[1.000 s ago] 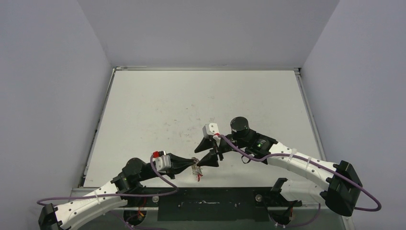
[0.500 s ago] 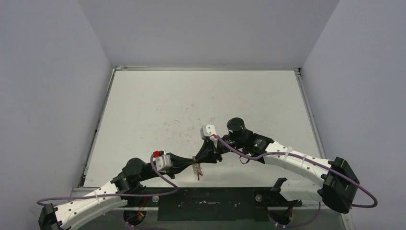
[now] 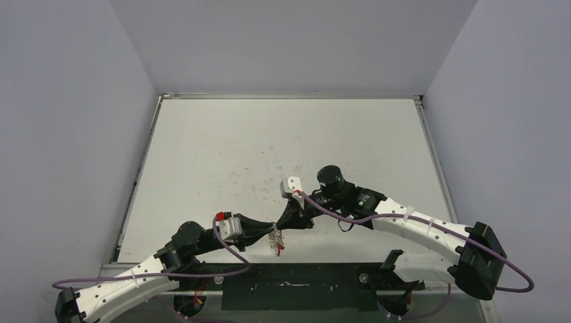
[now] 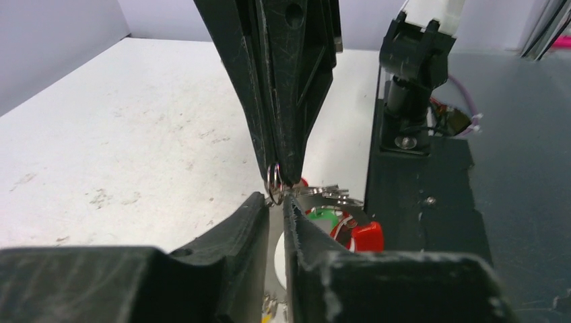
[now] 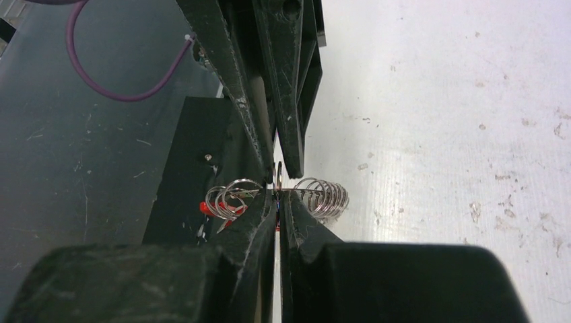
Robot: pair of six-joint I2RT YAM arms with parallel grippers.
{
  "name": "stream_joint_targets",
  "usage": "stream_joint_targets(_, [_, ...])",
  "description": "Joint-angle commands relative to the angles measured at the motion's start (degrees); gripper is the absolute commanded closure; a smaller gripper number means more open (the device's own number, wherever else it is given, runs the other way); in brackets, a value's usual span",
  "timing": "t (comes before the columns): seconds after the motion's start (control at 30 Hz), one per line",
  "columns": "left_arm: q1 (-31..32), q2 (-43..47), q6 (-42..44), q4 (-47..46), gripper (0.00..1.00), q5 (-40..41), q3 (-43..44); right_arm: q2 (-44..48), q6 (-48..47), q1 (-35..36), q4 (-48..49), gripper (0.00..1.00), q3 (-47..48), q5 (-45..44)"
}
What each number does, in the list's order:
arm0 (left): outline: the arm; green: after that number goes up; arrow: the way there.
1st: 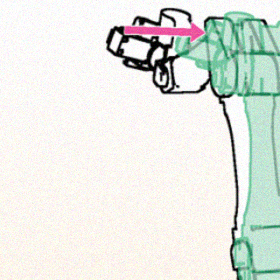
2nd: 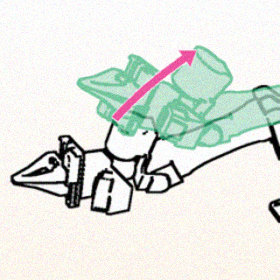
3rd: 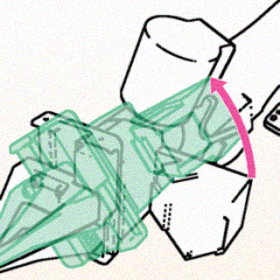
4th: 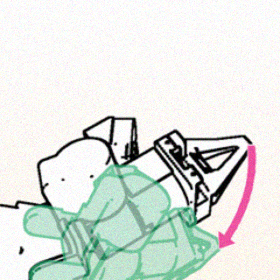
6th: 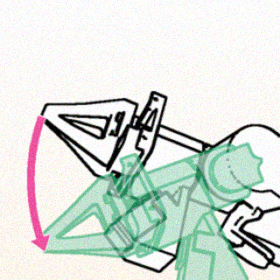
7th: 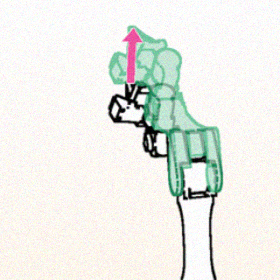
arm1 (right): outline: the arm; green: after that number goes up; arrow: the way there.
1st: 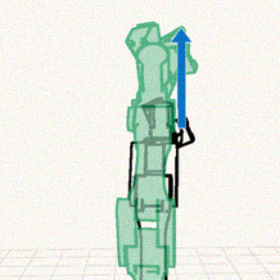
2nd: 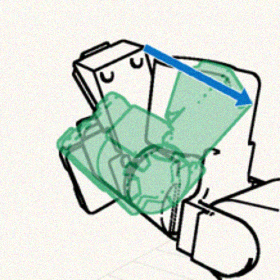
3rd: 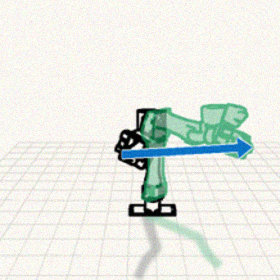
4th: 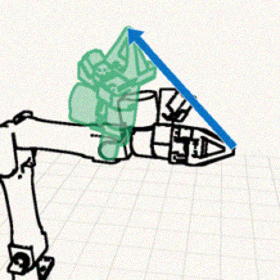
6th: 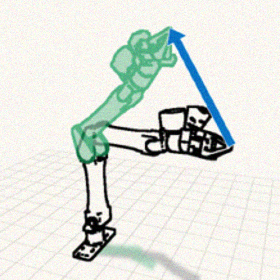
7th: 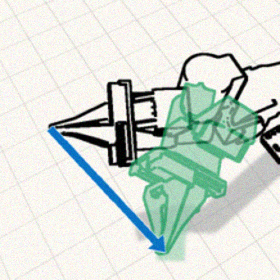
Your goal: Put the keys on the keyring
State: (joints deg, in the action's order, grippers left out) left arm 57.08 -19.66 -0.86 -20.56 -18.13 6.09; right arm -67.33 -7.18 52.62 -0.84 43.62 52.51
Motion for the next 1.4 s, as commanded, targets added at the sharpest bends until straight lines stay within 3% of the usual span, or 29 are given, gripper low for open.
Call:
stream_joint_targets(0.0, [0.05,1.78,2.59,6.51,0.83,2.17,4.92,1.12,-5.23,0.36,-11.72,1.0,6.88,-2.83])
stream_joint_targets(0.17, [0.12,3.36,3.9,13.53,0.79,4.9,7.41,-1.06,-8.45,1.95,-24.57,1.0,12.55,-8.62])
stream_joint_targets(0.53, [0.05,0.79,4.79,18.22,0.71,5.47,10.88,-10.45,-8.46,5.49,-39.23,1.0,24.34,-15.85])
stream_joint_targets(1.1, [0.06,-9.14,3.22,7.72,0.67,-0.03,9.38,-13.79,-6.19,7.42,-38.36,1.0,26.63,-15.75])
stream_joint_targets(1.37, [0.14,-11.08,1.97,4.07,0.74,-1.09,7.8,-14.06,-6.18,7.63,-38.09,1.0,26.6,-15.76])
